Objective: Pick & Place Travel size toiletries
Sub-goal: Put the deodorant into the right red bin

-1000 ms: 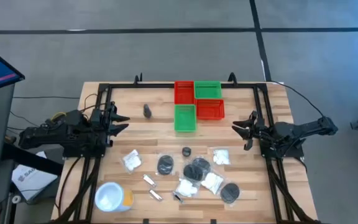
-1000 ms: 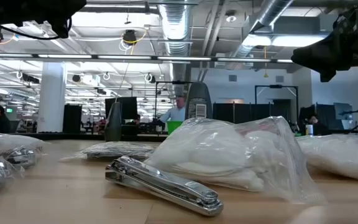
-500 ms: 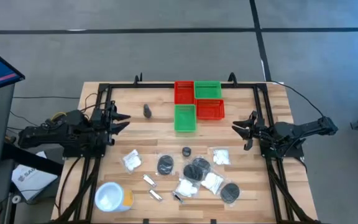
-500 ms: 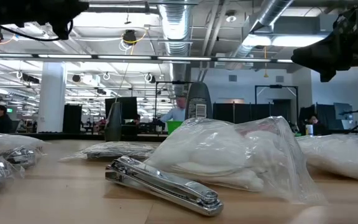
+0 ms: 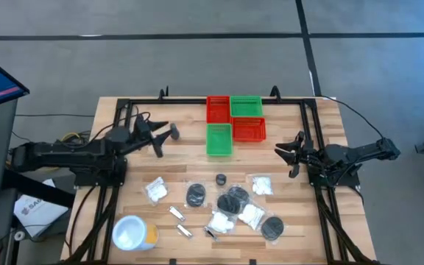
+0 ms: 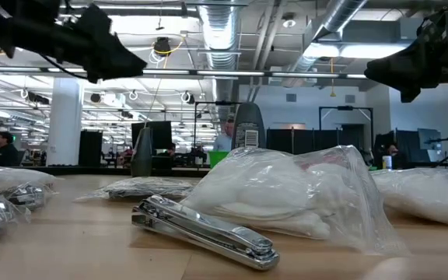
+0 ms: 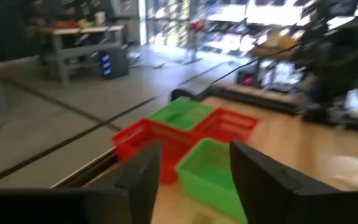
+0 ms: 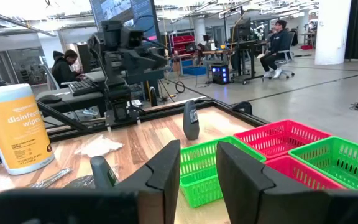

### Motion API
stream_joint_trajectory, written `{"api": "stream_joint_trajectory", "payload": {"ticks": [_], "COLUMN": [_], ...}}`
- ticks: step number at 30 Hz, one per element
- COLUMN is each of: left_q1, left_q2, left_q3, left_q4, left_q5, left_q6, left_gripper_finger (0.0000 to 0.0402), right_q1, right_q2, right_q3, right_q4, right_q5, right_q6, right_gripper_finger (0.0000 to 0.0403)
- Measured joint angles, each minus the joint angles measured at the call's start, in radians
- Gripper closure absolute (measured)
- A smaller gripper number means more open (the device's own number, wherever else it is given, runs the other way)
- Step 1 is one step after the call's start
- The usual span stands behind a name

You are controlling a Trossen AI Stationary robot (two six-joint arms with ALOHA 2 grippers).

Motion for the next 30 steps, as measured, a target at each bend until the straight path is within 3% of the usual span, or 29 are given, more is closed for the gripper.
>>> {"api": "stream_joint_trajectory", "payload": {"ticks": [5,10,30], "left_q1": [0.072,0.118,0.132], "left_q2": [0.127,0.214,0.437], "left_q3": [0.038,0.048,0.048], "left_q4": [0.004,0.004,0.044], "left_q5": [0.001,0.002,-0.042], "left_q6": [-0.011,-0.016,-0.080], "left_gripper_finger": [0.0159,0.0132,0.0125], "right_q1": [0.000,0.000,0.000], "right_q2": [0.000,0.000,0.000], "right_q3": [0.000,0.000,0.000], "right_q4": [0.000,0.000,0.000], "right_q5": [0.000,0.000,0.000], "right_q6": [0.000,0.000,0.000], "right_gripper_finger": [0.0307,0.0307,0.0307]}}
